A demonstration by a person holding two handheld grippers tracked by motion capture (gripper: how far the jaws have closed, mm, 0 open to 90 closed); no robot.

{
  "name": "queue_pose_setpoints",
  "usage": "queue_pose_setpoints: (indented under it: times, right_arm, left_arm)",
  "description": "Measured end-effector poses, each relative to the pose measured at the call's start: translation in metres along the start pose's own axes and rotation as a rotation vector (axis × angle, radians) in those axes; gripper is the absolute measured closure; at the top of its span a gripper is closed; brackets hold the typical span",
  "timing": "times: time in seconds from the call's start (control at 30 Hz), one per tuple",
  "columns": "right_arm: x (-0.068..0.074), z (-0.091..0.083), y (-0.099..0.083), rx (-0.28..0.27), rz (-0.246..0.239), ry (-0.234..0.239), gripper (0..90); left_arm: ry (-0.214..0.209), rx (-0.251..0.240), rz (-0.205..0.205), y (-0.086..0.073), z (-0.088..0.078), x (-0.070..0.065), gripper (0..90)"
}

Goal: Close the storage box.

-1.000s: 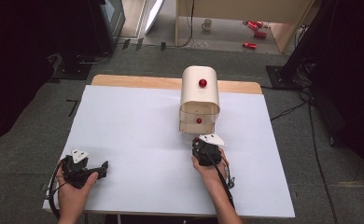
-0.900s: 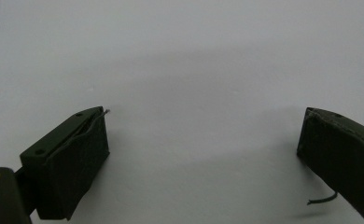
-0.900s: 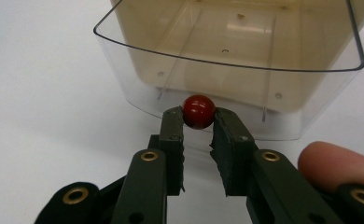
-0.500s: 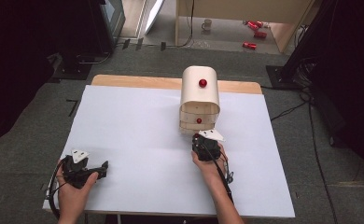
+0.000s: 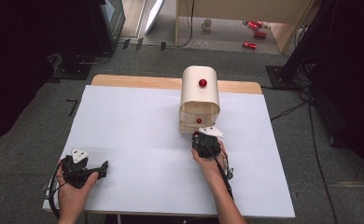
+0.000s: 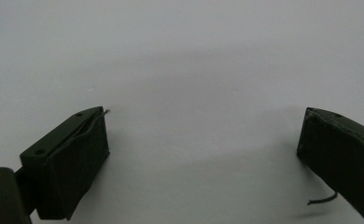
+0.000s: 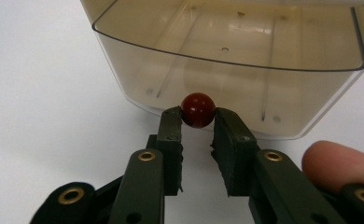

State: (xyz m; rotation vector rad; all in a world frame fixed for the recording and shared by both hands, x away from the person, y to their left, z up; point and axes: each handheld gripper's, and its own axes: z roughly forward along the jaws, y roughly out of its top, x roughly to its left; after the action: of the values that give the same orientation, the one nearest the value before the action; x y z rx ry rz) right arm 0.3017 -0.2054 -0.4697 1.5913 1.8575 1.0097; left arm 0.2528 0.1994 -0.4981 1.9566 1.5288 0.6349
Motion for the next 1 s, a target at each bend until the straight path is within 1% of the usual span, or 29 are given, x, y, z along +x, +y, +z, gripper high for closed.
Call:
queue_pose_setpoints:
  times: [0.07, 0.1, 0.13, 0.17, 0.23, 0.33, 0.4, 0.47, 0.57, 0.63, 0.8, 0.83, 0.9, 1.0]
  right_arm:
    - [-0.002, 0.000, 0.000, 0.008, 0.010, 0.010, 66.9]
    - [-0.004, 0.000, -0.001, 0.010, 0.014, 0.023, 62.5]
    - [-0.006, -0.001, -0.001, 0.008, 0.022, 0.052, 56.8]
    - [-0.007, -0.002, -0.002, 0.006, 0.023, 0.060, 52.6]
    - [-0.010, -0.006, -0.003, -0.001, 0.011, 0.078, 39.5]
    - [-0.013, -0.011, -0.005, 0.008, -0.002, 0.087, 19.9]
    - [-0.016, -0.015, -0.006, 0.012, 0.000, 0.092, 13.1]
    - [-0.020, -0.020, -0.008, 0.013, 0.005, 0.099, 8.3]
    - [-0.026, -0.028, -0.012, 0.008, 0.002, 0.110, 2.3]
    - [-0.031, -0.033, -0.014, 0.005, 0.005, 0.109, 0.3]
    - [-0.044, -0.044, -0.018, 0.012, -0.003, 0.085, 0.0]
    - [-0.050, -0.049, -0.021, 0.019, -0.001, 0.080, 0.0]
    - [-0.052, -0.050, -0.022, 0.020, -0.003, 0.077, 0.0]
    - [-0.061, -0.059, -0.027, 0.018, -0.001, 0.063, 0.0]
  left_arm:
    - [0.000, 0.000, 0.000, 0.000, 0.000, 0.000, 1.9]
    - [0.000, 0.000, 0.000, 0.000, 0.000, 0.000, 1.9]
    - [0.000, 0.000, 0.000, 0.000, 0.000, 0.000, 1.9]
    - [0.000, 0.000, 0.000, 0.000, 0.000, 0.000, 1.9]
    - [0.000, 0.000, 0.000, 0.000, 0.000, 0.000, 1.9]
    - [0.000, 0.000, 0.000, 0.000, 0.000, 0.000, 1.9]
    - [0.000, 0.000, 0.000, 0.000, 0.000, 0.000, 1.9]
    - [0.000, 0.000, 0.000, 0.000, 0.000, 0.000, 1.9]
    - [0.001, -0.001, 0.000, 0.000, 0.000, 0.000, 1.9]
    - [0.001, -0.001, 0.001, 0.000, 0.000, 0.000, 1.9]
    - [0.001, -0.001, 0.001, 0.000, 0.000, 0.000, 1.9]
    - [0.001, -0.001, 0.001, 0.000, 0.000, 0.000, 1.9]
    - [0.001, -0.001, 0.001, 0.000, 0.000, 0.000, 1.9]
    - [0.001, 0.000, 0.002, 0.000, 0.000, 0.000, 1.9]
